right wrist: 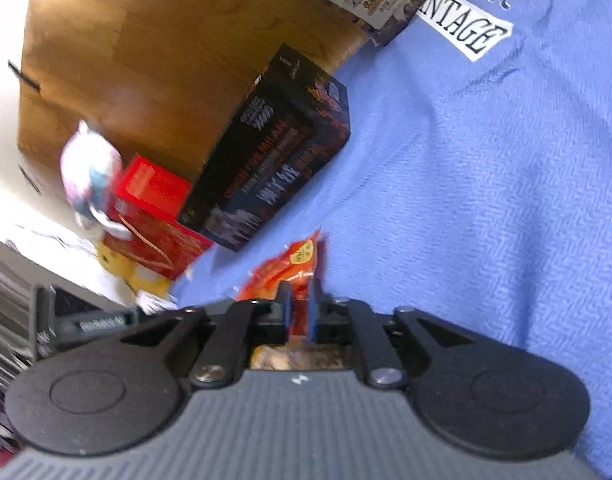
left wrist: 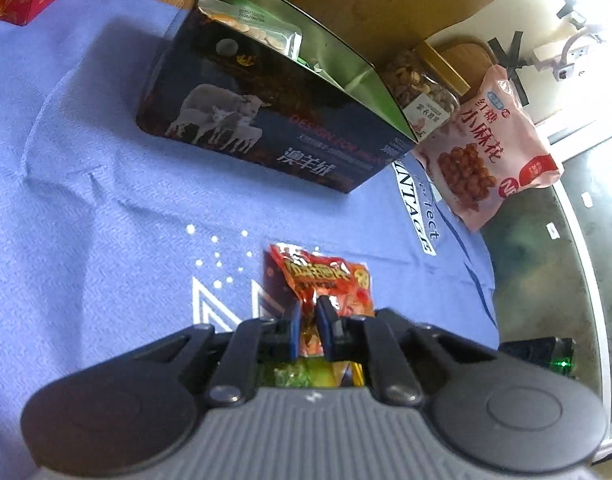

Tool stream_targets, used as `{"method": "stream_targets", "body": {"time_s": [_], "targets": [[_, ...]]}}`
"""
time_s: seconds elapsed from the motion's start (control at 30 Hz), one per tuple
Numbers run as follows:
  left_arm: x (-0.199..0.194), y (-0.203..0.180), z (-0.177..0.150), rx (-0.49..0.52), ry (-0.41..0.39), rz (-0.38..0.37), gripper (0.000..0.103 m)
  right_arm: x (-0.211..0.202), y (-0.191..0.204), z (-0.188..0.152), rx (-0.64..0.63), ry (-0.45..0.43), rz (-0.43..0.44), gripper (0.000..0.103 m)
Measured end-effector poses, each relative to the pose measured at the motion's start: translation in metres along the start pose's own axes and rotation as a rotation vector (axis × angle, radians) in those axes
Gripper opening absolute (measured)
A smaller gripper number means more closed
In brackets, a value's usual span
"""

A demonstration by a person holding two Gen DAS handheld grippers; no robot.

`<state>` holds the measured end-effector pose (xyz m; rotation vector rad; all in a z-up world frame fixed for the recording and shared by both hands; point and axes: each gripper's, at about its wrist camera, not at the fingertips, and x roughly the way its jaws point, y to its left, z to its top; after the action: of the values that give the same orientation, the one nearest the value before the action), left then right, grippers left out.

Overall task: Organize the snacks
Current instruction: 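Grasp the red spicy snack pack with the left gripper, then carry the red pack into the tin and open the left gripper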

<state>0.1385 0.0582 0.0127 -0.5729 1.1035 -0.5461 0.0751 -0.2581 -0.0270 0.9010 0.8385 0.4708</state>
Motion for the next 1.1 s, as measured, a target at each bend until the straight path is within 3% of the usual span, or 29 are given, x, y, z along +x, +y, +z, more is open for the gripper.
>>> {"method": "stream_targets", "body": {"time_s": [0.13, 0.2, 0.3, 0.4, 0.47, 0.57, 0.63, 0.87, 0.97, 1.1], "targets": [[0.001, 0.005, 0.001, -0.038, 0.002, -0.03, 0.01, 0.0, 0.003, 0.003, 0.03, -0.003, 0.04, 0.038], [-0.001, 0.006, 0.002, -0.043, -0.007, -0.035, 0.01, -0.001, 0.004, 0.005, 0.033, -0.011, 0.042, 0.039], [0.003, 0.006, 0.001, -0.04, 0.007, -0.023, 0.01, 0.008, 0.01, 0.006, 0.004, -0.009, -0.011, 0.029], [0.007, 0.006, -0.001, -0.023, 0.007, 0.019, 0.009, 0.022, 0.032, -0.001, -0.145, -0.012, -0.12, 0.025], [0.007, 0.011, -0.001, -0.045, 0.005, 0.0, 0.009, 0.027, 0.04, -0.003, -0.206, -0.008, -0.157, 0.021], [0.002, 0.01, -0.001, -0.033, -0.003, -0.006, 0.009, 0.025, 0.037, -0.001, -0.161, 0.006, -0.12, 0.011], [-0.006, 0.004, 0.001, -0.009, -0.02, -0.016, 0.009, 0.02, 0.038, 0.001, -0.136, -0.009, -0.079, 0.011], [-0.046, -0.023, 0.056, 0.052, -0.151, -0.066, 0.01, 0.022, 0.086, 0.038, -0.216, -0.124, 0.015, 0.011], [-0.044, -0.036, 0.091, 0.085, -0.196, -0.029, 0.01, 0.039, 0.104, 0.063, -0.265, -0.169, 0.002, 0.011], [-0.015, -0.036, 0.13, 0.074, -0.183, 0.03, 0.01, 0.073, 0.111, 0.095, -0.338, -0.193, -0.085, 0.011]]}}
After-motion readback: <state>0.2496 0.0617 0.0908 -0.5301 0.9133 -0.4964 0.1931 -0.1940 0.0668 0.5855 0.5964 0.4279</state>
